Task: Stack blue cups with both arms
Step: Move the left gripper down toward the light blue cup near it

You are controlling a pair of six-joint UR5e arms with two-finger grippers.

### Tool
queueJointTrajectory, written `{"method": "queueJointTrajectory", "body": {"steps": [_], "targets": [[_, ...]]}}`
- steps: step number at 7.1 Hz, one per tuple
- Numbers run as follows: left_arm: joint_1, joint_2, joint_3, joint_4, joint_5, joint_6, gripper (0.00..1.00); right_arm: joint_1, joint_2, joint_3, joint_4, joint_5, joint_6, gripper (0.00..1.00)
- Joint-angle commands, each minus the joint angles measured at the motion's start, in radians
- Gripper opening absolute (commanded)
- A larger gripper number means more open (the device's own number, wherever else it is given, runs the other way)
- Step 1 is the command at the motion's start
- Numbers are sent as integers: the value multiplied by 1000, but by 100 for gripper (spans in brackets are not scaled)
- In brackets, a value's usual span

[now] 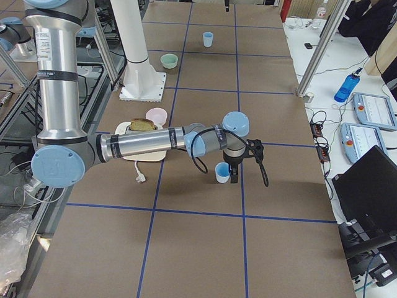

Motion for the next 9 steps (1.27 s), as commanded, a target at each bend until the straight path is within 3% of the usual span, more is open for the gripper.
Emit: {"method": "queueJointTrajectory", "body": {"steps": [1, 3, 4, 9], "targets": [[130, 68, -116, -44, 67, -167, 97, -11, -3, 18, -28, 5, 0, 100], [305, 118, -224, -44, 181, -325, 97, -27, 0, 18, -29, -6, 0, 100], [353, 127, -227, -44, 204, -343, 97, -31, 6, 20, -49, -6, 0, 100], [406, 132, -172, -47, 258, -331, 97, -31, 11, 23, -54, -4, 0, 100]]}}
